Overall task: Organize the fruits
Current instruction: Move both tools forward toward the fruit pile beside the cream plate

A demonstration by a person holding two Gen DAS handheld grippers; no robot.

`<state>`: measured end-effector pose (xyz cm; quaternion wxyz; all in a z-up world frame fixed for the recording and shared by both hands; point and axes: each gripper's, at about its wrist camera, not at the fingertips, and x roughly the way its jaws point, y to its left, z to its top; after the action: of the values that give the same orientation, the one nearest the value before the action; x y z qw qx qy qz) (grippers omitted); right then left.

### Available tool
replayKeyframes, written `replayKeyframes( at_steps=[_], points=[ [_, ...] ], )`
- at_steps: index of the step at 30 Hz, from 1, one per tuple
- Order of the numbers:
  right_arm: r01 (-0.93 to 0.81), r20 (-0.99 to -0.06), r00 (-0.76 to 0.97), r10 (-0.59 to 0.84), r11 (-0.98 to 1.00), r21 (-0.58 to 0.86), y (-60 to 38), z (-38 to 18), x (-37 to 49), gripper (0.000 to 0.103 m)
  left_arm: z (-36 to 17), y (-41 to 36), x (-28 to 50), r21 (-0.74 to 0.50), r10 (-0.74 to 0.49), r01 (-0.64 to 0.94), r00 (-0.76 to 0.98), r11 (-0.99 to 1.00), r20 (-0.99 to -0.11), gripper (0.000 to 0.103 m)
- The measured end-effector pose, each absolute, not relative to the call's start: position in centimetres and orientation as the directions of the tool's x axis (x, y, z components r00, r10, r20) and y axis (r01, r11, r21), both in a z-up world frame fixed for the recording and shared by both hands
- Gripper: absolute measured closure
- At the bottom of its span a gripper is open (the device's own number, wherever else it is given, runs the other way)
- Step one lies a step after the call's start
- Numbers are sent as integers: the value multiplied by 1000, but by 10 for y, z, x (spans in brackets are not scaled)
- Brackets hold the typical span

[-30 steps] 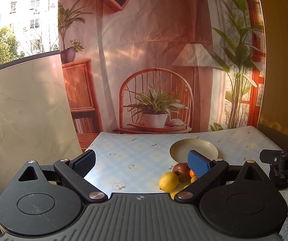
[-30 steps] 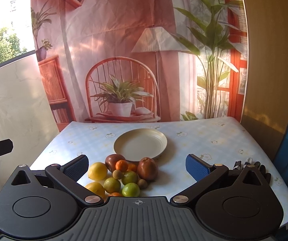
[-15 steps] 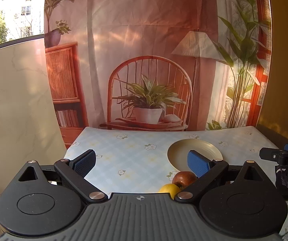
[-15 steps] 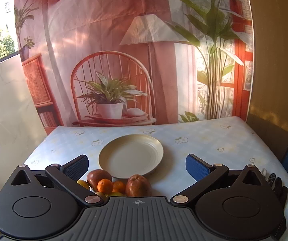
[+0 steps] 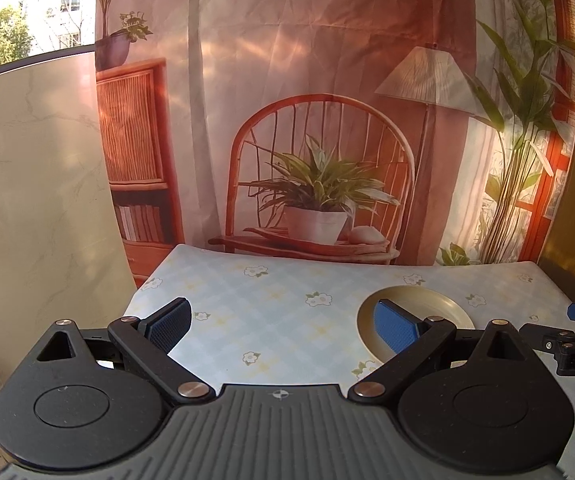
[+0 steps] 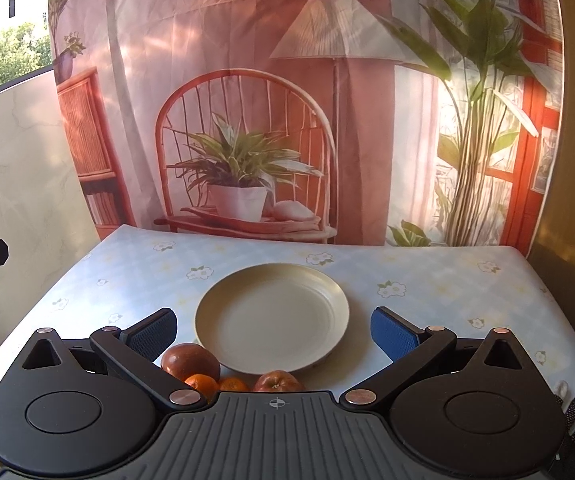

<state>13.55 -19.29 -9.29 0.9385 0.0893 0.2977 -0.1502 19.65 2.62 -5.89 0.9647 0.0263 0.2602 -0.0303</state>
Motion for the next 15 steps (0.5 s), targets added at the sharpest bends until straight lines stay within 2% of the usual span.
replayKeyframes(
  at_steps=[7,9,15],
  points=[
    [343,-601,758,-251,939,40,-198,-112,148,0,-69,9,207,173,80,1,884,985,-461,4],
    [341,-614,750,-246,939,40,-200,-119,151,0,-73,6,211,197,83,10,885,980,-458,4],
    [354,-629,737,-246,934,50,-207,-139,153,0,-90,12,223,76,-47,101,855,992,-517,4]
  ],
)
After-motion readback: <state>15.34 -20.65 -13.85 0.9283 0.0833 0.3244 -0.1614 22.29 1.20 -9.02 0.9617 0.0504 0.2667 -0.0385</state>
